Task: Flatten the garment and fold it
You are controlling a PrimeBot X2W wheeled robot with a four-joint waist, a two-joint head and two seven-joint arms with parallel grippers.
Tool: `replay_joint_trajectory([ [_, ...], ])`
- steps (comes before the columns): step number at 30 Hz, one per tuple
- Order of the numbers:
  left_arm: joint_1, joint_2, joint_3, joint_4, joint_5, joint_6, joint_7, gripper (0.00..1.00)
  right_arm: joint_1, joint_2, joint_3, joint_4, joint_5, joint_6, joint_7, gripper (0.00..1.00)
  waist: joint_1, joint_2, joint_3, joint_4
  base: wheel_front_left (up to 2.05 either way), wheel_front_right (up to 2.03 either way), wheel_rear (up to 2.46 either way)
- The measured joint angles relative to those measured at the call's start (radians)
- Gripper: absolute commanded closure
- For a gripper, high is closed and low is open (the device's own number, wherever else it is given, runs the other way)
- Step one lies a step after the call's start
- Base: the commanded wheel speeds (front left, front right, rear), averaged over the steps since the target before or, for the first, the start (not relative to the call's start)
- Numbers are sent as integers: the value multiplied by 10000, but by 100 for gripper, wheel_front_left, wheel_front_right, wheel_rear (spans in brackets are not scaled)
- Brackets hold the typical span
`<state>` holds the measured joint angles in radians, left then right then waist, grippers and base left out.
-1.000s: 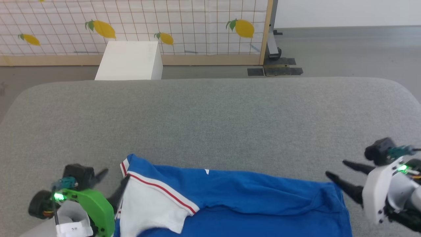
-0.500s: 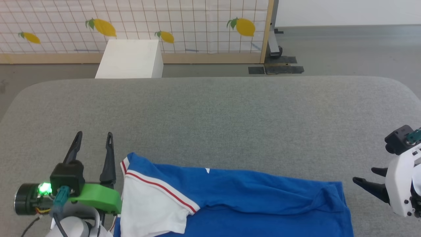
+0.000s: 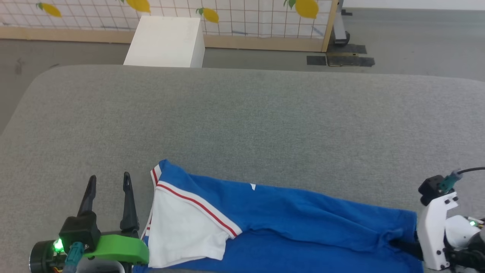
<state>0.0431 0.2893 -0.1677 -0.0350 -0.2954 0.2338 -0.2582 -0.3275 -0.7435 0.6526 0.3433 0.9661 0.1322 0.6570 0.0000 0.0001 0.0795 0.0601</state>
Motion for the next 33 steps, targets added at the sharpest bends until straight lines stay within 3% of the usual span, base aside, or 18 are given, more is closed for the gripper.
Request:
replay_joint_trajectory([
  [8, 25, -1106, 1185, 322, 890, -1164, 2, 0, -6, 368, 253, 389, -244, -2, -67, 0, 0, -1, 243, 233, 0, 0, 0],
  [9, 24, -1244, 1369, 311, 947, -1258, 0, 0, -18, 380, 263, 422, -244, -2, -77, 69, 0, 0, 244, 227, 0, 0, 0],
  [10, 24, -1381, 1538, 297, 978, -1369, 2, 0, -33, 399, 282, 447, -240, -2, -79, 100, 0, -1, 235, 219, 0, 0, 0],
  [18, 24, -1827, 2270, 253, 1563, -2245, 2, 0, -148, 516, 382, 493, -82, -4, -422, 100, 0, 0, 57, 14, 0, 0, 0],
  [23, 62, -2027, 2445, 238, 1864, -2529, 0, 0, -161, 314, 476, 90, 35, -2, -571, 100, 0, 0, -118, -169, 0, 0, 0],
  [33, 271, -2209, 2654, 251, 2169, -2880, 0, 0, 35, -1327, -194, -230, 222, 0, -688, 100, 0, 0, -475, -516, 0, 0, 0],
])
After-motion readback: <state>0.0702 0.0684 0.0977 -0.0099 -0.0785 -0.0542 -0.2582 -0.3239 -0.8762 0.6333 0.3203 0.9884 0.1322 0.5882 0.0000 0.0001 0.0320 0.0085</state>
